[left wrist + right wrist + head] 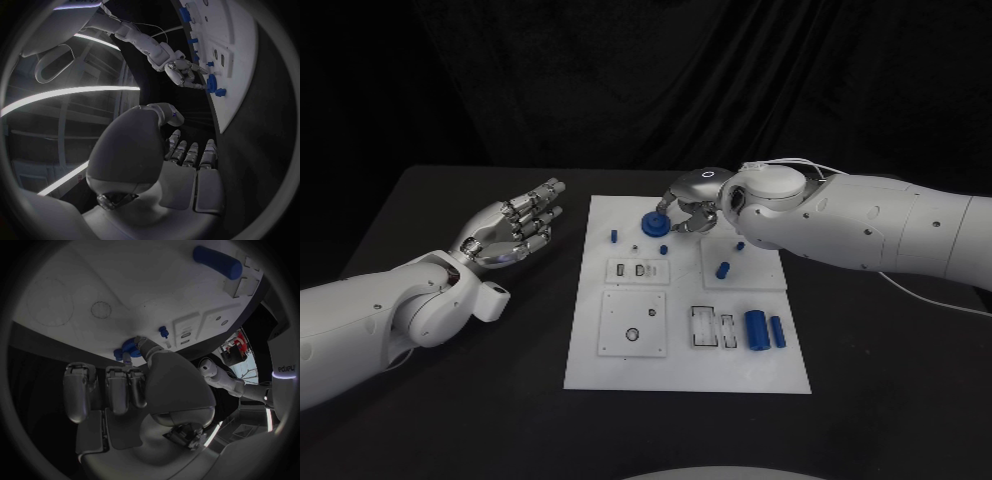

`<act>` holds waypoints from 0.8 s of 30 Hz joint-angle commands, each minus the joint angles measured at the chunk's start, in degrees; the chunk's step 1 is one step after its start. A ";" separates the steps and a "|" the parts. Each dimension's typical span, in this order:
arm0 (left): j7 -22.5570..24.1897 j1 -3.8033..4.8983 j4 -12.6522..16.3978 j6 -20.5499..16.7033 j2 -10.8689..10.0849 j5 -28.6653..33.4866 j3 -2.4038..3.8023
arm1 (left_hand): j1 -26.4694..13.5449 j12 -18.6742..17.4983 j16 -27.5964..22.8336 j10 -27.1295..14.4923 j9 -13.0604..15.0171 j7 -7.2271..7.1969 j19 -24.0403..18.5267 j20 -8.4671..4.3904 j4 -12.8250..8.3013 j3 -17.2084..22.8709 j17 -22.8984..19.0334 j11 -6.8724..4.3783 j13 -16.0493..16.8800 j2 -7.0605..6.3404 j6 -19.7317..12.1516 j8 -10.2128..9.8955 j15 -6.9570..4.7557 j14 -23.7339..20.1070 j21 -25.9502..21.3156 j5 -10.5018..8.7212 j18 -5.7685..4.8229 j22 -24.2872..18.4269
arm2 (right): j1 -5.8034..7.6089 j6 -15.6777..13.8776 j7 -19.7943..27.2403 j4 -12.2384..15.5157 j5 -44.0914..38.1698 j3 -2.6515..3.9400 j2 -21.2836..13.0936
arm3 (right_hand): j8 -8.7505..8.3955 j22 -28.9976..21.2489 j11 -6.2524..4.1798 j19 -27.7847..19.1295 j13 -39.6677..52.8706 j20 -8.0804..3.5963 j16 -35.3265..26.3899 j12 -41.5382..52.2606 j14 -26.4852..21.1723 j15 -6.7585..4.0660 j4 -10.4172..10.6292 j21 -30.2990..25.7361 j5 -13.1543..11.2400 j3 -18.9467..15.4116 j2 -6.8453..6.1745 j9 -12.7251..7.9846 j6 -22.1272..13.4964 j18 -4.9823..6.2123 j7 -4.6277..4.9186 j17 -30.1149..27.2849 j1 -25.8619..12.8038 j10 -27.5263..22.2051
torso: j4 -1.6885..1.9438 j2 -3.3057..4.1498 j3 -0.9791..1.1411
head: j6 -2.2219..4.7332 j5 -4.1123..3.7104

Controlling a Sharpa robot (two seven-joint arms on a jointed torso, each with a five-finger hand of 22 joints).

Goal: Assemble the parts on the task board

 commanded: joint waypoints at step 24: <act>3.70 -0.20 0.86 0.31 -1.01 -0.07 0.05 | -1.01 0.26 -0.18 0.30 0.06 0.18 0.09 0.20 -0.60 0.13 -0.04 0.36 0.15 0.19 0.49 -0.06 0.28 0.04 0.40 -0.46 1.00 0.08 | 3.35 -9.81 -3.10 12.89 -0.09 -0.17 -16.40 | 0.34 13.31 0.25 2.18 15.09 0.35 0.17 0.15 5.95 0.32 -0.39 0.07 -0.06 0.16 -1.61 -0.08 4.43 0.90 -0.13 15.09 -2.61 5.96 | -0.12 -0.06 0.09 | -0.50 1.14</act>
